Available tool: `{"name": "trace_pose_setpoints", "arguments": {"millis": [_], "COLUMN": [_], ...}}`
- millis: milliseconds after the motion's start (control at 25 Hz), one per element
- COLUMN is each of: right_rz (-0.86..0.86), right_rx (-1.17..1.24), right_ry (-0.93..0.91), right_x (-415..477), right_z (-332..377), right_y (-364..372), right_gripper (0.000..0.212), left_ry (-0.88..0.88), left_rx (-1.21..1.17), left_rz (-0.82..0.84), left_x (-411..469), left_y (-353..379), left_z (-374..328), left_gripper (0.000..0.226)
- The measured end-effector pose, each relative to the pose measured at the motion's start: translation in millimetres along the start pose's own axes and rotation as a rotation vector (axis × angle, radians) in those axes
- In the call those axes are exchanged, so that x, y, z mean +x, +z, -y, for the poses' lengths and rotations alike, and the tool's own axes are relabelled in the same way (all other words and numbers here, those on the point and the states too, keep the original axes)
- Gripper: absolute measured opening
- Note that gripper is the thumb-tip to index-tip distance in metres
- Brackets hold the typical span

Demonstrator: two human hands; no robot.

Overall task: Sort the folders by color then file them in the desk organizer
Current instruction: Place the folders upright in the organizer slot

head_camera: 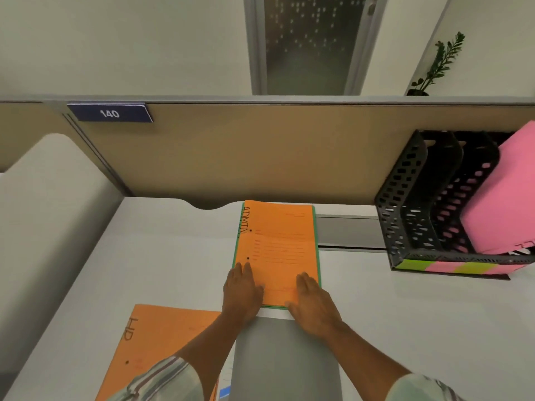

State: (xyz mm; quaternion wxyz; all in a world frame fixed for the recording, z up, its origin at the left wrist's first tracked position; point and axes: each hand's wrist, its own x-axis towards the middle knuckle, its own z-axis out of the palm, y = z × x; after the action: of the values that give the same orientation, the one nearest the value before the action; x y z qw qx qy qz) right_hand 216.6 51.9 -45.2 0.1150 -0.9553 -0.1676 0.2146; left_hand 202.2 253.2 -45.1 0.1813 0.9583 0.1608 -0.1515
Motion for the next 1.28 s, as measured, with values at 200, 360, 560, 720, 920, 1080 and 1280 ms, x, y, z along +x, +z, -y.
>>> {"name": "trace_pose_setpoints", "arguments": {"millis": [200, 360, 560, 720, 920, 1080, 1280], "right_rz": [0.101, 0.125, 0.140, 0.137, 0.195, 0.249, 0.248], "right_rx": [-0.005, 0.036, 0.113, 0.193, 0.264, 0.255, 0.200], "right_ry": [0.032, 0.060, 0.104, 0.145, 0.116, 0.097, 0.099], "right_x": [10, 13, 15, 12, 2, -7, -6], "right_z": [3, 3, -2, -6, -15, -24, -24], "right_y": [13, 14, 7, -3, -11, -6, 1], "right_gripper": [0.080, 0.082, 0.082, 0.083, 0.067, 0.063, 0.076], "left_ry": [-0.162, -0.259, -0.306, -0.288, -0.210, -0.134, -0.267], "left_rx": [-0.206, -0.330, -0.584, -0.892, -0.764, -0.591, -0.504], "left_rz": [0.028, -0.005, 0.020, 0.030, -0.006, -0.004, 0.045], "left_x": [24, 41, 52, 50, 42, 38, 42], "left_y": [-7, -18, -31, -37, -37, -27, -27], "left_z": [12, 13, 10, -5, -25, -27, -34], "left_gripper": [0.053, 0.038, 0.021, 0.009, 0.043, 0.032, 0.030]}}
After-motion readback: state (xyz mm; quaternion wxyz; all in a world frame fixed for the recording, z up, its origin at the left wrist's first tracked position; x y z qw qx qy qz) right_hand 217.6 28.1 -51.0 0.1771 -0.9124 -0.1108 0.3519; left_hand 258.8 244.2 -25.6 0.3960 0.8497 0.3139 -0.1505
